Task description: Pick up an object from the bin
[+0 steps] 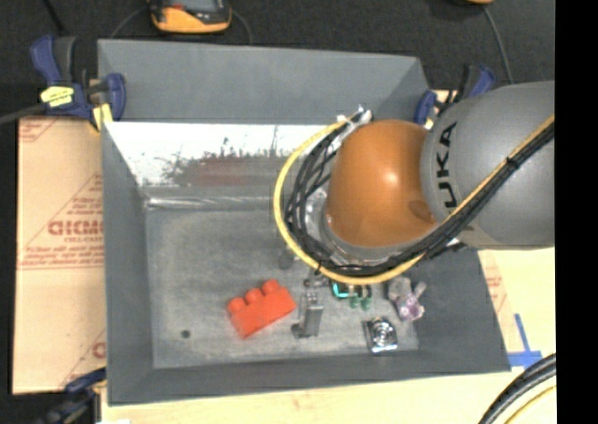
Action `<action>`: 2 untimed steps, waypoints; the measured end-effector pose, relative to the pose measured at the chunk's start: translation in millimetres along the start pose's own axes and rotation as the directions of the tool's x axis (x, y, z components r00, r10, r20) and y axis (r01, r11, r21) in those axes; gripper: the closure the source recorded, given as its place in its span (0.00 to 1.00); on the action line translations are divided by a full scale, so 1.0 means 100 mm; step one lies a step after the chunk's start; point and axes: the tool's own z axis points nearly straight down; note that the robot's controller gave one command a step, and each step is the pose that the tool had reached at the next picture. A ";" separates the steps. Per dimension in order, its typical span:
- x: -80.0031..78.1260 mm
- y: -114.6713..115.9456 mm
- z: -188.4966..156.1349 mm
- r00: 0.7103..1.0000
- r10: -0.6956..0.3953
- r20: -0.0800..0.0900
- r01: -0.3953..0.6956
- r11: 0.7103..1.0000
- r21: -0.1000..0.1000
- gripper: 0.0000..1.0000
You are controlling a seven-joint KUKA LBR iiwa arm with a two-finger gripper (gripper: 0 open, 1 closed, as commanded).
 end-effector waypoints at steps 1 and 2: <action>-0.29 0.10 1.09 0.992 -0.130 0.003 0.130 0.992 0.002 0.00; -0.30 0.11 1.06 0.992 -0.126 0.008 0.126 0.992 0.000 1.00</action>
Offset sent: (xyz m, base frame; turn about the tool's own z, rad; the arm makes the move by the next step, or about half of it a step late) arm 0.0286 0.0121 -0.1066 -0.1324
